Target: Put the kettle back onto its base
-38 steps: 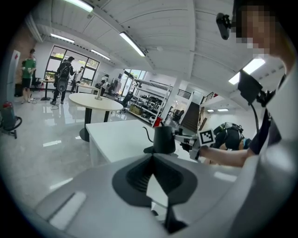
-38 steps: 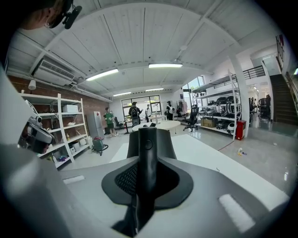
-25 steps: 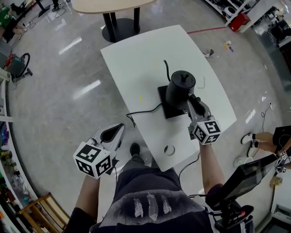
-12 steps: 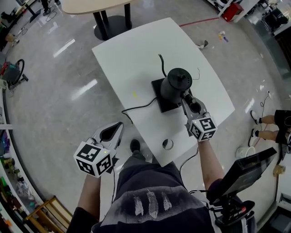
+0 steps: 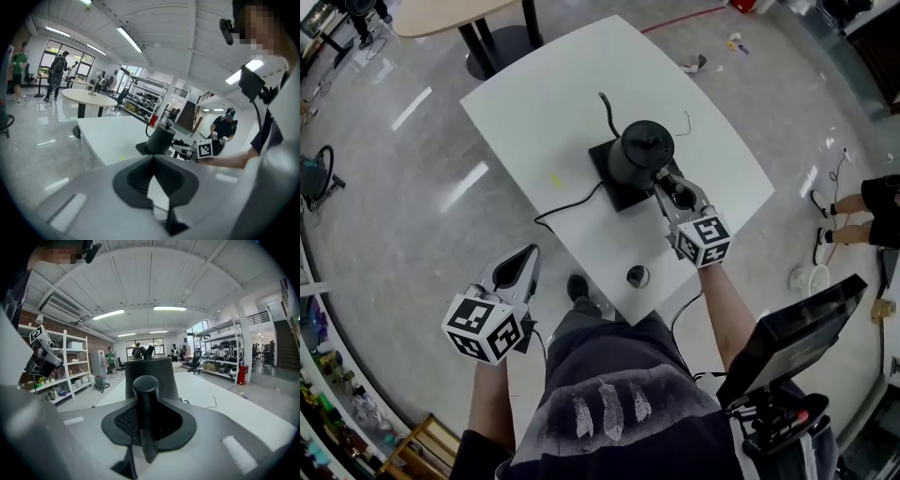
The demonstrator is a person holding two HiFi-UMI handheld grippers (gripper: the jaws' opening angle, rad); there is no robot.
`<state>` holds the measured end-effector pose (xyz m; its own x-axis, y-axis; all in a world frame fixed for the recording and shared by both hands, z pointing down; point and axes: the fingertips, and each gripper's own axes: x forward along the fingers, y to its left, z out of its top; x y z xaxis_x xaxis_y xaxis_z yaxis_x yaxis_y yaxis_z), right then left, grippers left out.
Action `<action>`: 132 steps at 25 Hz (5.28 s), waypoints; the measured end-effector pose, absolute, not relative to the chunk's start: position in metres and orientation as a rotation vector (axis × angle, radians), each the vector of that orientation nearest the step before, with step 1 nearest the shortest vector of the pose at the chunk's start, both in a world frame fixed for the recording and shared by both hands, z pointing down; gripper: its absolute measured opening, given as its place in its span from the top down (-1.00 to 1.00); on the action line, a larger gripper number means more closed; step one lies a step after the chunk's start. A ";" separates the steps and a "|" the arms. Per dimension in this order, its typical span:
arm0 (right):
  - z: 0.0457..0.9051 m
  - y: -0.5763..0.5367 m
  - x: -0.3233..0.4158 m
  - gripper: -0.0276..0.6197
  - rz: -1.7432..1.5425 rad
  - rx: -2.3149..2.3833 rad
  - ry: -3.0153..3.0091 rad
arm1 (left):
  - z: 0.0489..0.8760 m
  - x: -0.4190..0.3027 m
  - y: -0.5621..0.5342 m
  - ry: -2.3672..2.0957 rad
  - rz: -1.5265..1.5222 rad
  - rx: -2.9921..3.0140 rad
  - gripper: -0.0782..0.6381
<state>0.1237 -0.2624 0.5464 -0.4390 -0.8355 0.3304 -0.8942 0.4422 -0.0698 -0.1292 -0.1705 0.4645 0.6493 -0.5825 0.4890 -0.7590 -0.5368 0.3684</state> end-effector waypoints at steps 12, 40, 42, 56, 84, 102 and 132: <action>0.561 -0.265 0.142 0.21 0.392 1.504 -2.372 | 0.476 -0.115 -0.176 -1.036 0.387 2.338 0.78; 0.373 -0.238 0.102 -0.06 0.344 1.685 -2.570 | 0.435 -0.139 -0.191 -0.925 0.207 2.445 0.78; 0.355 -0.235 0.103 0.04 0.299 1.681 -2.591 | 0.428 -0.130 -0.194 -0.911 0.183 2.468 0.78; 0.326 -0.186 0.102 0.91 0.306 1.508 -2.809 | 0.399 -0.081 -0.156 -0.973 0.319 2.537 0.78; 0.321 -0.055 0.073 0.91 0.331 0.742 -3.171 | 0.378 -0.031 0.007 -1.384 0.419 2.420 0.78; 0.326 0.018 -0.061 0.91 0.214 0.591 -3.040 | 0.360 -0.126 0.061 -1.405 0.188 2.435 0.78; 0.321 0.142 0.047 0.91 0.205 1.087 -2.854 | 0.350 -0.021 0.159 -0.937 0.149 2.603 0.78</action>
<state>0.0467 0.1418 0.3206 -0.7447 -0.6560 0.1227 -0.6668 0.7390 -0.0962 -0.0211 0.1593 0.3504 0.7734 -0.5945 0.2200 -0.6334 -0.7110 0.3055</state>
